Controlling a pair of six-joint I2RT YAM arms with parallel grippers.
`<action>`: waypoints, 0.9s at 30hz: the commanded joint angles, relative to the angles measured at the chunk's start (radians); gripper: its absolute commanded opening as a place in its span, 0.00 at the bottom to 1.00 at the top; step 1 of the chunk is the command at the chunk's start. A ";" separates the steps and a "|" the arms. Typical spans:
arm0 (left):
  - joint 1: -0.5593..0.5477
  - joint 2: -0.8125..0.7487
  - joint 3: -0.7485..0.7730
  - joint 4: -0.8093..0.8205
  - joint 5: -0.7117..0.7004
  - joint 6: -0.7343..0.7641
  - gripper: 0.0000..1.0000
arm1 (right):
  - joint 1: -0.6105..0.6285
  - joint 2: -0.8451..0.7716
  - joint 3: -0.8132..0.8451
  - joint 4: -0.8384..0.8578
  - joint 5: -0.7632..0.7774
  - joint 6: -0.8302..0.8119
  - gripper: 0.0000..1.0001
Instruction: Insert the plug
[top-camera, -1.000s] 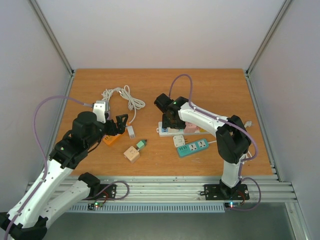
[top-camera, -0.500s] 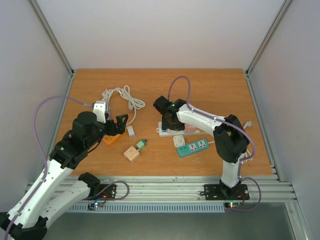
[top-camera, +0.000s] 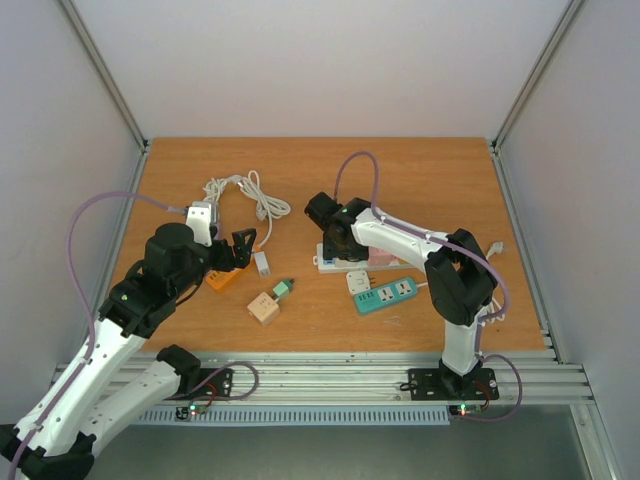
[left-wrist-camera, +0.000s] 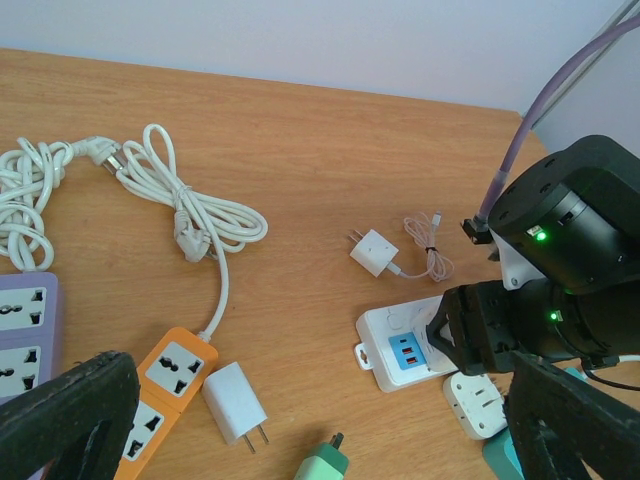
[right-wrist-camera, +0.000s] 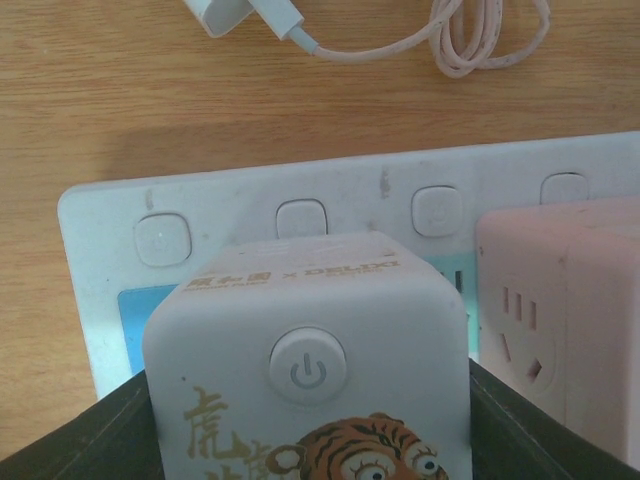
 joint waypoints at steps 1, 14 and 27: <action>0.007 -0.002 -0.007 0.054 -0.009 0.006 0.99 | 0.025 0.034 0.010 0.013 0.046 -0.050 0.50; 0.007 -0.010 -0.010 0.060 0.008 0.002 0.99 | 0.075 -0.315 -0.087 0.060 0.117 -0.165 0.91; 0.007 -0.003 -0.011 0.063 0.019 0.001 0.99 | 0.074 -0.340 -0.380 0.195 0.033 -0.190 0.77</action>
